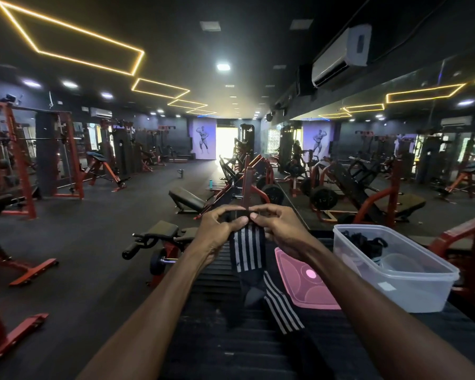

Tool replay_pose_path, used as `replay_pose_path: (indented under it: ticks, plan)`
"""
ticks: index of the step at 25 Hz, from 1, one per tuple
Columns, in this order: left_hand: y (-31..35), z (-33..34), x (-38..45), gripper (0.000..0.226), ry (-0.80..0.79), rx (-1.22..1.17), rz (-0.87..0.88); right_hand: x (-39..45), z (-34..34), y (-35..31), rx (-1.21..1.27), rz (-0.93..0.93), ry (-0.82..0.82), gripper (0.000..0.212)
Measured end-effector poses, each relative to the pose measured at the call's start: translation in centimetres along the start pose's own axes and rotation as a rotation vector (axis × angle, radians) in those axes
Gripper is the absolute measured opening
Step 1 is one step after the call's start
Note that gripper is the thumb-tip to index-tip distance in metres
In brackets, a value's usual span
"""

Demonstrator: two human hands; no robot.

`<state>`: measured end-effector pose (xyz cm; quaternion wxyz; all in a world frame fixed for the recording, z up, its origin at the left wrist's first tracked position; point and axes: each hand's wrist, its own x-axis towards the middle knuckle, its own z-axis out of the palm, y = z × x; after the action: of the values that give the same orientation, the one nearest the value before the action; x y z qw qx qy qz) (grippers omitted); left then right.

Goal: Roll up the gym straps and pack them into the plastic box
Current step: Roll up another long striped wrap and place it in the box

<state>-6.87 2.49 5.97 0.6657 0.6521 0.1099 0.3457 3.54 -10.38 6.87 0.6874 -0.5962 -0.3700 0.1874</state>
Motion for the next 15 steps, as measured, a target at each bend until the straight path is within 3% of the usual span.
replay_pose_path:
  ticks: [3,6,9,11,15]
  plan:
    - [-0.1,-0.06,-0.08,0.032,-0.061,-0.053,-0.049,-0.23,0.03,0.19,-0.077,-0.062,0.073,0.025]
    - [-0.31,0.07,-0.44,0.02,-0.094,-0.152,-0.12,-0.47,0.11,0.27,-0.125,-0.145,0.102,0.028]
    - [-0.46,0.01,-0.37,0.021,0.005,-0.012,-0.013,-0.47,0.19,0.12,-0.104,-0.108,0.08,0.031]
    - [-0.58,-0.15,-0.23,0.029,0.036,0.017,0.022,-0.44,0.38,0.04,-0.061,-0.031,0.061,0.021]
    - [-0.67,-0.22,-0.07,0.03,-0.019,0.015,0.063,-0.05,0.24,0.16,-0.104,-0.011,0.067,0.018]
